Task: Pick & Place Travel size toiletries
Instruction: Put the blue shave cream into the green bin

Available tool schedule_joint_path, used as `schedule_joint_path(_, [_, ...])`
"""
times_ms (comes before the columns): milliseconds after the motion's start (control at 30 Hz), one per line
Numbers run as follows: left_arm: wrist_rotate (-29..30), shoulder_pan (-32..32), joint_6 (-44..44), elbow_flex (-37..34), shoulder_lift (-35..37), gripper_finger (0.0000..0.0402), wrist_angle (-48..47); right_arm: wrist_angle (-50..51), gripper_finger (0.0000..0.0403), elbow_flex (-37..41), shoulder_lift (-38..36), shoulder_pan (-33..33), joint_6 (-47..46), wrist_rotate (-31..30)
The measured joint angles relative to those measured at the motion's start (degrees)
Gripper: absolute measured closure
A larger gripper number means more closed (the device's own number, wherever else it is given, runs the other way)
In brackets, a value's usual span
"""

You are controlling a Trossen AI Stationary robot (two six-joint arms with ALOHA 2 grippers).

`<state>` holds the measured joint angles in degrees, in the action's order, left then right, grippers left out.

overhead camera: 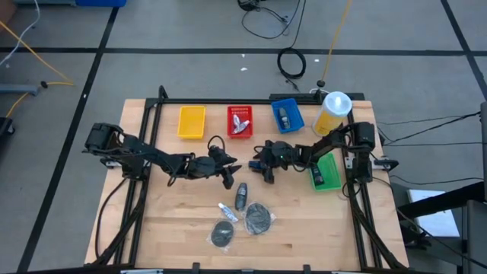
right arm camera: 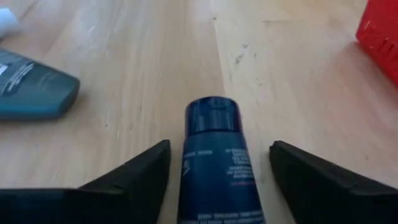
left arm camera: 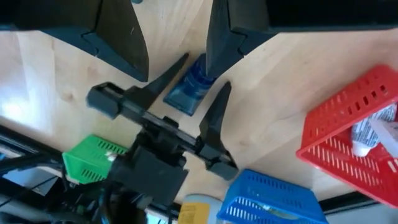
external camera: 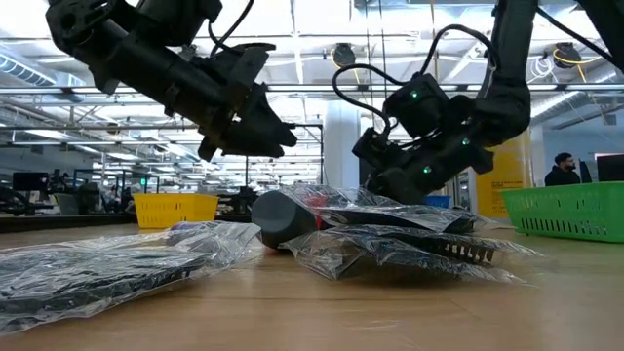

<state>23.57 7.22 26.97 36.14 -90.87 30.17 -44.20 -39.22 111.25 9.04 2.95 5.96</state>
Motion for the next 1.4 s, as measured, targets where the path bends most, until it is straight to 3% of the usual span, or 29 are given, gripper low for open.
schedule_joint_path(267, [1.2,0.1,-1.2,0.0,0.0,0.0245,-0.1,3.4,0.0262,0.6,-3.0,-2.1,-9.1,-5.3])
schedule_joint_path(433, [2.5,0.2,-1.4,0.0,0.0,0.0245,-0.8,18.8,0.0302,0.7,-13.7,-6.7,-16.0,-11.4])
schedule_joint_path(733, [2.6,0.2,-2.7,0.0,0.0,0.0245,-1.7,63.2,0.0306,0.6,-40.7,-17.5,-45.3,-21.9])
schedule_joint_path(967, [2.6,0.2,-2.8,0.0,0.0,0.0245,-1.7,89.2,0.0307,0.7,-52.8,-20.7,-65.3,-23.8])
schedule_joint_path(1167, [2.6,0.2,-2.6,0.0,0.0,0.0245,-1.7,103.0,0.0308,0.7,-56.3,-21.2,-77.7,-19.2])
schedule_joint_path(1400, [2.6,0.2,-2.5,0.0,0.0,0.0245,-1.6,104.1,0.0308,0.7,-54.9,-21.2,-83.3,-18.9])
